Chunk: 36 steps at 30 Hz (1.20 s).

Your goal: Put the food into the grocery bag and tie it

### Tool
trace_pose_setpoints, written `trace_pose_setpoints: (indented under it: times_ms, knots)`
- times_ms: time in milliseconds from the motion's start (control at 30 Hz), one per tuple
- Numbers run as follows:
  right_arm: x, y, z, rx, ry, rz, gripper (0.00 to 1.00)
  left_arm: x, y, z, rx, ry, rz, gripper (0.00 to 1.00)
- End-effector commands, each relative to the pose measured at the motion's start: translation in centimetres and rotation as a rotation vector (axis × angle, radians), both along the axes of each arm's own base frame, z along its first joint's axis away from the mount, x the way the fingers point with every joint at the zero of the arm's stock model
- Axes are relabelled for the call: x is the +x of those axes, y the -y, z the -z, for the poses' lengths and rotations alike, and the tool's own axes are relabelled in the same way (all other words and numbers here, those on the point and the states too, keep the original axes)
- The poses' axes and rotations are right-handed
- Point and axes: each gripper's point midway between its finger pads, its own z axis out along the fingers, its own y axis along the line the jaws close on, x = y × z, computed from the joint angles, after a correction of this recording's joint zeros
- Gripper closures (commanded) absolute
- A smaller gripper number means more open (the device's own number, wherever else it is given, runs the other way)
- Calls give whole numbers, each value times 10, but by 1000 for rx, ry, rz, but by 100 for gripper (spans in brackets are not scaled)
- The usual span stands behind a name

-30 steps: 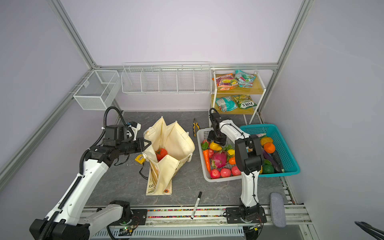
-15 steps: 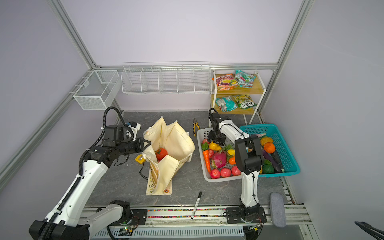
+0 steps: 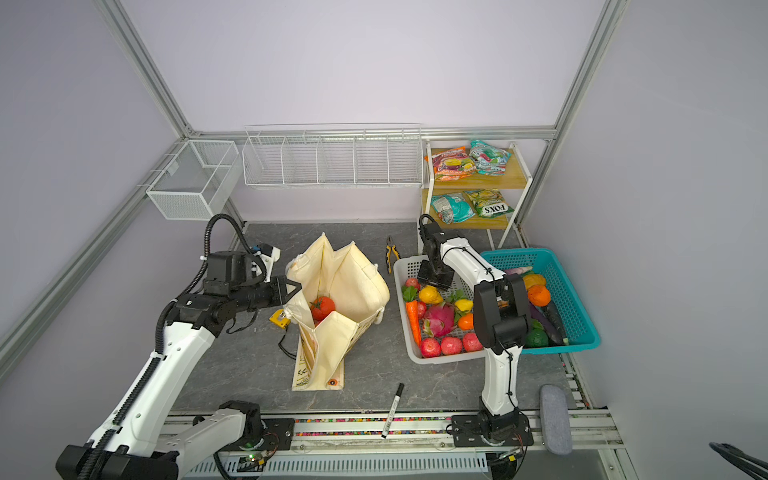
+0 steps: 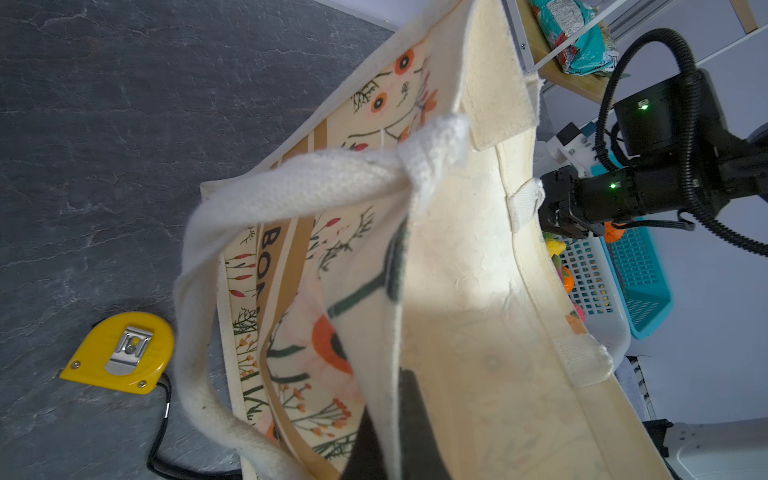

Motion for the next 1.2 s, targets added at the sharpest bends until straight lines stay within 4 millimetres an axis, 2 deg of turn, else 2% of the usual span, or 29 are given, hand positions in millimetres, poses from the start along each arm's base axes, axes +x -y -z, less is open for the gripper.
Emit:
trace_pose_setpoints:
  times_ms: [0, 133, 233, 300, 433, 567, 800, 1167]
  knots:
    - [-7, 8, -47, -15, 72, 3, 50, -1, -1, -13, -11, 35, -5, 100]
    - [-8, 12, -68, -20, 119, 3, 49, -2, -1, -14, -13, 36, -4, 100]
    - [-10, 12, -69, -24, 117, -2, 40, -3, -1, -15, -16, 36, -6, 100]
    - [-10, 10, -63, -20, 98, -5, 36, -4, -2, -14, -15, 38, -10, 100]
    - [-10, 0, -35, 10, 42, -11, 23, -4, -3, -12, -15, 33, -14, 100]
    - [-7, -12, -13, 46, 6, -10, 16, -3, -2, -10, -16, 27, -12, 100]
    - [-7, -26, 10, 64, -43, -14, 14, 0, -1, -9, -17, 25, -9, 100]
    - [-10, -17, 36, 24, -83, 27, 8, -1, 0, -8, -22, 27, -3, 100]
